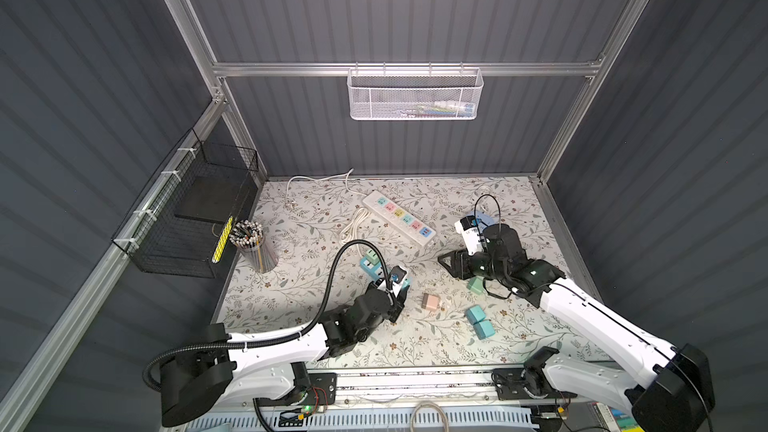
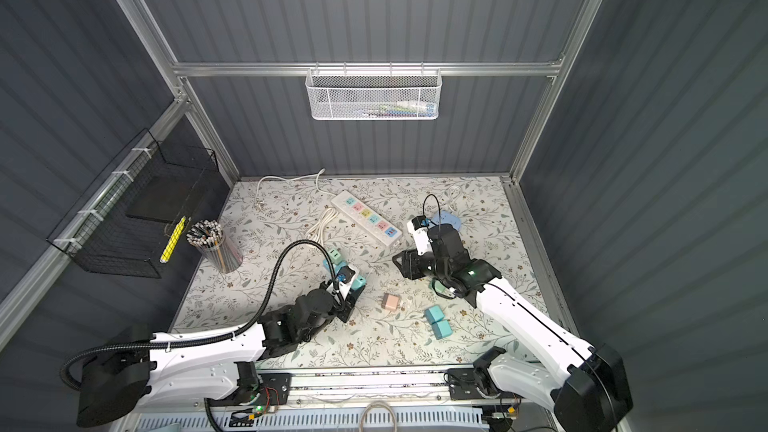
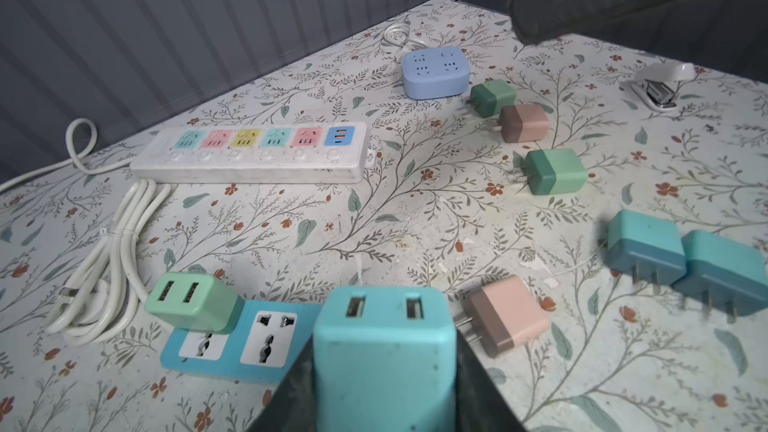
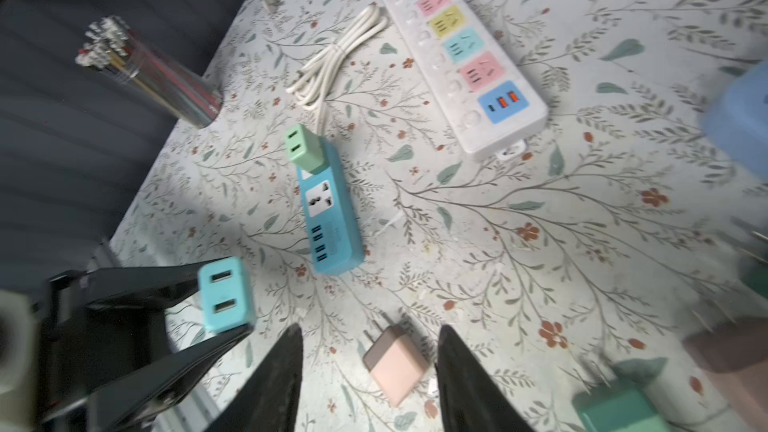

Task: Insert the plug
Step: 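Lift the teal charger with the left gripper and pass it to the right gripper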

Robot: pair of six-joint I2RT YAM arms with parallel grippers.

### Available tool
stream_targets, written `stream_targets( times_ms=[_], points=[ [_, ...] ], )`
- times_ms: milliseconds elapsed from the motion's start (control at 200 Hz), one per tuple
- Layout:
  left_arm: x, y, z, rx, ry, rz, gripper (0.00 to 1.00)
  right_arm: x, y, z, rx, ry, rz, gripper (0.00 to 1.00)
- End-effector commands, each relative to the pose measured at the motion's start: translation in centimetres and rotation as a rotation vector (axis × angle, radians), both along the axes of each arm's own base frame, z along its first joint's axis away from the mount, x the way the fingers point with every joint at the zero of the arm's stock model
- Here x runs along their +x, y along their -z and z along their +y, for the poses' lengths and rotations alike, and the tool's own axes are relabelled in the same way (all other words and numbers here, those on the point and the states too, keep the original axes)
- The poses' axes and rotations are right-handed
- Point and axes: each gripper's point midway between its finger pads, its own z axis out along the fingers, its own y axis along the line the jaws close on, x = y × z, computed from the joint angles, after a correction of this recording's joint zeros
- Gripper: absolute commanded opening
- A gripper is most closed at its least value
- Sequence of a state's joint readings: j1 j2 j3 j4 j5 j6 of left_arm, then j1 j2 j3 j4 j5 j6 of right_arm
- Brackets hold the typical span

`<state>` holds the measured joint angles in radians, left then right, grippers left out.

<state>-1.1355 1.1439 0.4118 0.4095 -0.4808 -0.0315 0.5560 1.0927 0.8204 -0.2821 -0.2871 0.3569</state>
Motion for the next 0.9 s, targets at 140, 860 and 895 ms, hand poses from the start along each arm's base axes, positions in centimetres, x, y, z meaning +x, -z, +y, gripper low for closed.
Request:
stream_targets(
  times_ms=[140,860,895],
  points=[
    [0.1,-5.7,-1.9,-0.147,0.081,-0.195,0.21,-2.4,-1.6,4.2,0.054,-0.247,0.054,0.56],
    [0.0,-5.1,-2.1,-0.100,0.101,-0.185,0.28,-4.2,-0.2,10.4,0.060,-0.447,0.128,0.31],
    [0.0,-5.1,-2.0,-0.099,0.099,-0.185,0.31,-4.2,-0.1,10.5,0.060,-0.445,0.128,0.26]
  ],
)
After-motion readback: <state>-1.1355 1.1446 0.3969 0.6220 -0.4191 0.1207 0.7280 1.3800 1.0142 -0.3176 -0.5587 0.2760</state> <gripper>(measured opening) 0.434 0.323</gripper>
